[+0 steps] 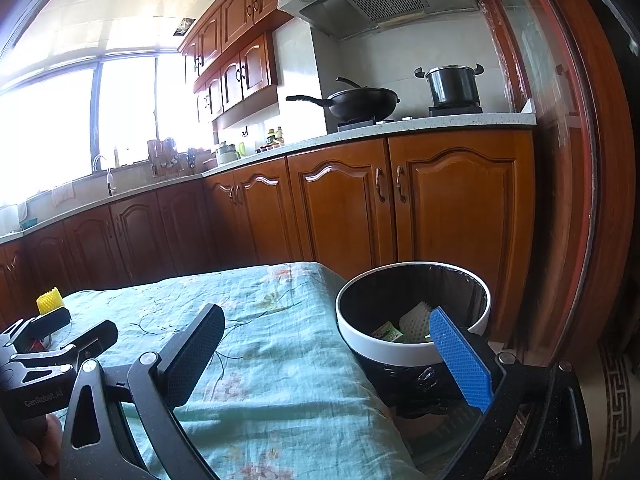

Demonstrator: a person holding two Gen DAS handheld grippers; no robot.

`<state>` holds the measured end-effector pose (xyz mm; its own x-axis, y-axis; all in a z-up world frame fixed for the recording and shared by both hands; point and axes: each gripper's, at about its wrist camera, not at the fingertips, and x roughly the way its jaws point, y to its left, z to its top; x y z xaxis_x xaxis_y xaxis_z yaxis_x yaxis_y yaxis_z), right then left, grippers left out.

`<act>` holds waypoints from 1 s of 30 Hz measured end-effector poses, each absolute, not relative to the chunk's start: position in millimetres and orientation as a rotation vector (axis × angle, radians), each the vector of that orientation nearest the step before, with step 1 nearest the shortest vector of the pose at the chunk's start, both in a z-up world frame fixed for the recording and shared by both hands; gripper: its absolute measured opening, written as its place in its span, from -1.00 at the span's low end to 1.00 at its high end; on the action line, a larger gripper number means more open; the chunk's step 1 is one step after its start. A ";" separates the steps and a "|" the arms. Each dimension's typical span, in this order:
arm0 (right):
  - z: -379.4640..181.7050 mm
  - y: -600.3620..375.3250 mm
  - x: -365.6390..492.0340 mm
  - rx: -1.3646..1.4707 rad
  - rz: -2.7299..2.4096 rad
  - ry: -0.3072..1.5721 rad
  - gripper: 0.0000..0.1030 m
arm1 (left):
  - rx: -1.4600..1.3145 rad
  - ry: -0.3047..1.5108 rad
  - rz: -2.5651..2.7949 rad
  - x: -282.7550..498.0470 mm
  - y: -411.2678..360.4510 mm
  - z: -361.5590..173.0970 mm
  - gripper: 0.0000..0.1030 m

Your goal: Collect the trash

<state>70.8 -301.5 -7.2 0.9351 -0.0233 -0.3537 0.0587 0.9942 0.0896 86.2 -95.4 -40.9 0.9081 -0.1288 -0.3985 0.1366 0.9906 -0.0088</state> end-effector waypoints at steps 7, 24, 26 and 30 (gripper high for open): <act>-6.5 -300.9 70.1 0.101 -0.041 0.363 1.00 | 0.020 0.411 -0.141 86.6 -95.0 -40.2 0.98; -2.8 -300.2 67.8 0.108 -0.030 0.353 1.00 | 0.020 0.408 -0.153 87.0 -92.1 -39.2 0.98; -2.7 -300.1 68.5 0.106 -0.030 0.353 1.00 | 0.021 0.408 -0.154 87.0 -92.1 -39.1 0.98; -2.6 -300.2 68.5 0.107 -0.029 0.352 1.00 | 0.020 0.408 -0.156 86.9 -91.5 -39.0 0.98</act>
